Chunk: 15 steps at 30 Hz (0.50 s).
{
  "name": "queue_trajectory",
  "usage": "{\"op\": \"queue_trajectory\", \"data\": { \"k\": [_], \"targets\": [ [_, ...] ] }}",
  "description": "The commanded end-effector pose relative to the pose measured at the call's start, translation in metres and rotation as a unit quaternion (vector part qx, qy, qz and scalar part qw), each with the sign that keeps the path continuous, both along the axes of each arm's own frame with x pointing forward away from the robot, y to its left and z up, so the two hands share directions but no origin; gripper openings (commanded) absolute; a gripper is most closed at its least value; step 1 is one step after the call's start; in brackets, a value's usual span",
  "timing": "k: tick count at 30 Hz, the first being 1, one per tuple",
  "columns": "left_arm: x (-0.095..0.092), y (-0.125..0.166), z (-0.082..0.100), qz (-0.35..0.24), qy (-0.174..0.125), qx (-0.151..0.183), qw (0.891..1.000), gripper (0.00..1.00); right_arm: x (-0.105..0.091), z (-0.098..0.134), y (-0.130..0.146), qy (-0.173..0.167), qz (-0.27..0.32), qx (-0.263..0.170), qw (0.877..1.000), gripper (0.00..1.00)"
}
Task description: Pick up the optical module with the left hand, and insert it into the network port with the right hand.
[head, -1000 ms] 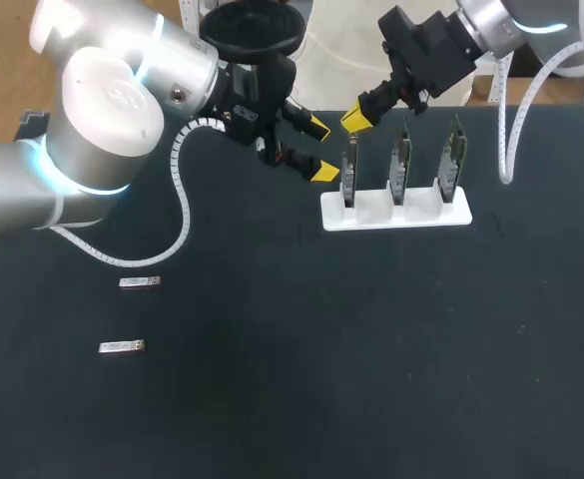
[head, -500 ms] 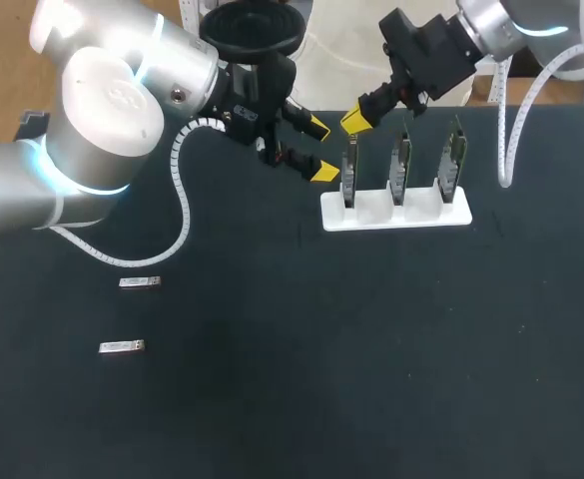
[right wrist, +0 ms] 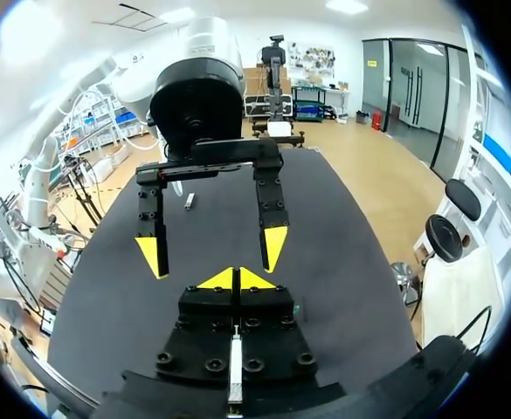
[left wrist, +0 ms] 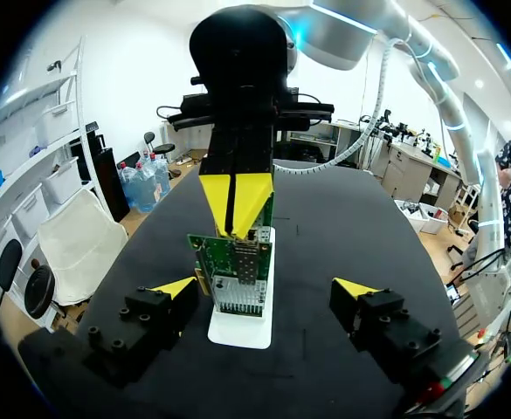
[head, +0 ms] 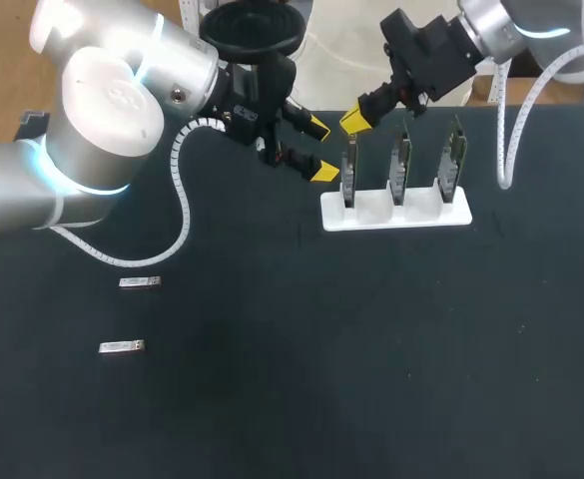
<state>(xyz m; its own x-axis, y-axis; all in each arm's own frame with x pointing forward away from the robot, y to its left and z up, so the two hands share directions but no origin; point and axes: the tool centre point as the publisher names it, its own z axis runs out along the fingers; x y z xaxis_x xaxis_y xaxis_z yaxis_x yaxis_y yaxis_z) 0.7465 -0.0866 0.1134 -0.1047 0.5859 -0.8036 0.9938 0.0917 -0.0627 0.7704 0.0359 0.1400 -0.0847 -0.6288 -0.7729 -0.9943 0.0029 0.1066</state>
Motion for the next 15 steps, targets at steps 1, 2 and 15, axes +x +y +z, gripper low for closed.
{"op": "queue_trajectory", "data": {
  "k": [1,2,15],
  "targets": [
    [0.002,-0.001,0.000,0.000,0.001,0.003,1.000,1.00,-0.005,0.002,-0.003,-0.010,-0.004,0.006,1.000,0.00],
    [0.002,-0.001,0.000,0.000,0.001,0.003,1.000,1.00,-0.006,0.003,-0.003,-0.010,-0.004,0.009,1.000,0.00],
    [0.002,-0.001,0.000,0.000,0.001,0.003,1.000,1.00,-0.004,0.026,-0.008,-0.027,-0.001,0.034,0.999,0.00]
  ]
}}
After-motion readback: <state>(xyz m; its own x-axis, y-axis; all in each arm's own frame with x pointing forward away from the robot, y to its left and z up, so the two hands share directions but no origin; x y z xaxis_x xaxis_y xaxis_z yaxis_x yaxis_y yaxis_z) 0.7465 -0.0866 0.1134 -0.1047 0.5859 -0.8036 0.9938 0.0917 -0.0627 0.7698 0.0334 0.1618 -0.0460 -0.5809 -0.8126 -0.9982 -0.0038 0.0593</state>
